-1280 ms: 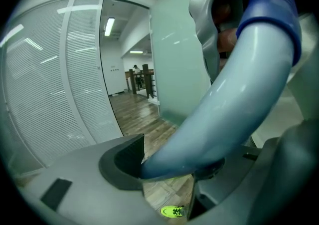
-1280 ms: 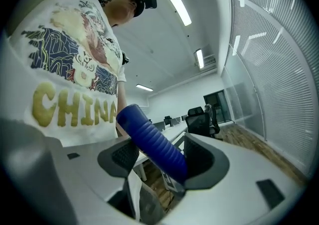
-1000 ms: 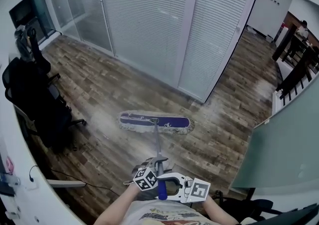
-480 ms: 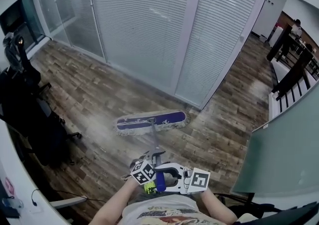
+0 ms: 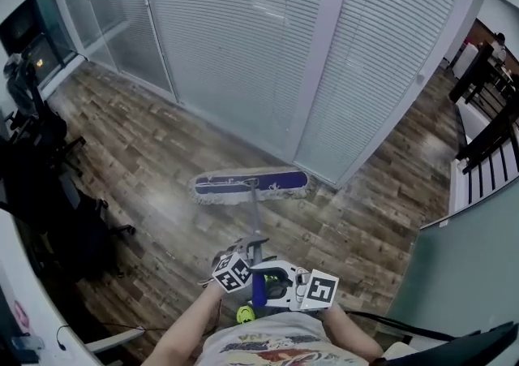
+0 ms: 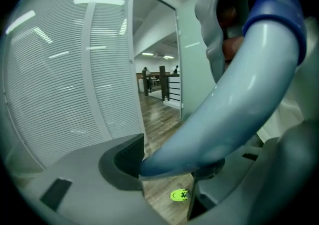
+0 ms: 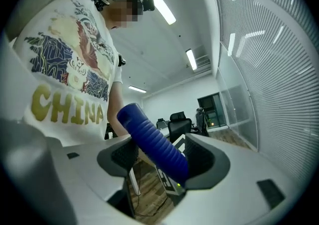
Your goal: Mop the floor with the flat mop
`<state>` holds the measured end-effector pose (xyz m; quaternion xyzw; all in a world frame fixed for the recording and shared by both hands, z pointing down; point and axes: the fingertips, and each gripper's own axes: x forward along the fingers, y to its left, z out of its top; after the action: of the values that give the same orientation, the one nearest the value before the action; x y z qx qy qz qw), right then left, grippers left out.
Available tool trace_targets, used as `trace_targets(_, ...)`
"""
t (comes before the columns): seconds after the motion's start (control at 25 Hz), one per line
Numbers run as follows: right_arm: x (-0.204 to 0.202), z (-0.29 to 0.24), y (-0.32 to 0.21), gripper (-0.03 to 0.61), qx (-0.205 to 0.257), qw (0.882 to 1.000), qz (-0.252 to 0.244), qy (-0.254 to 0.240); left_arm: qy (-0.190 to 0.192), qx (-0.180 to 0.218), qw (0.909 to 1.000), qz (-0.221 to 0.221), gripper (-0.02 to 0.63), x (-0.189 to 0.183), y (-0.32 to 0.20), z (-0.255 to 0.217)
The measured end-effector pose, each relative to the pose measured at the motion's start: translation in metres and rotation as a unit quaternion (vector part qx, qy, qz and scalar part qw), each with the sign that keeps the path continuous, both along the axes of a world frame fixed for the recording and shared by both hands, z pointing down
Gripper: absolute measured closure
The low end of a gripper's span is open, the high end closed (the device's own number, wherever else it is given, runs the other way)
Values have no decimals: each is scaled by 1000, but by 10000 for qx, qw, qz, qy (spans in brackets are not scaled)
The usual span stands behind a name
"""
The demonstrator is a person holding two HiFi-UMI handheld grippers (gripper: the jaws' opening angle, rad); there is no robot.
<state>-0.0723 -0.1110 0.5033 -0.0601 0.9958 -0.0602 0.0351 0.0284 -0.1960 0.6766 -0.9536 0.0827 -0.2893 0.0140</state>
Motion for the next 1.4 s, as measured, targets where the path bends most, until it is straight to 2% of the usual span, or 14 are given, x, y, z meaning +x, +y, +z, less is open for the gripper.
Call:
trace_targets(0.16,48,-18,-83,308,-127,9992,188,-329,88,-59,9999,-127,408,41,-81,-16)
trace_targets(0.36,87,-3,-148,308,-389,9991,169,47,-231,-31,9997,102,408,76,-147,-7)
trace_targets(0.48,92,0,-165,304,-477,9987,193,37,-354,-85,9993,47,408,80,-164,-2)
trace_targets(0.64,91,-9,-170,302,-527,9983,212,-108,-318,-154,9993,-73,410,77,-168,-8)
trace_targets(0.84,82,-12,-146,302,-539,9985,82,-64,-314,-125,9994,-103,410,69,-146,-12)
trace_targets(1.0,60,-11,-108,300,-563,9984,50,-4,-302,-135,9994,-60,410,48,-107,-12)
trace_targets(1.24,9,-8,-25,299,-575,9983,39,64,-249,-149,9996,-43,410,0,-24,-10)
trace_targets(1.4,-28,-4,52,298,-449,9990,-35,78,-224,-151,9996,-26,410,-35,53,-8)
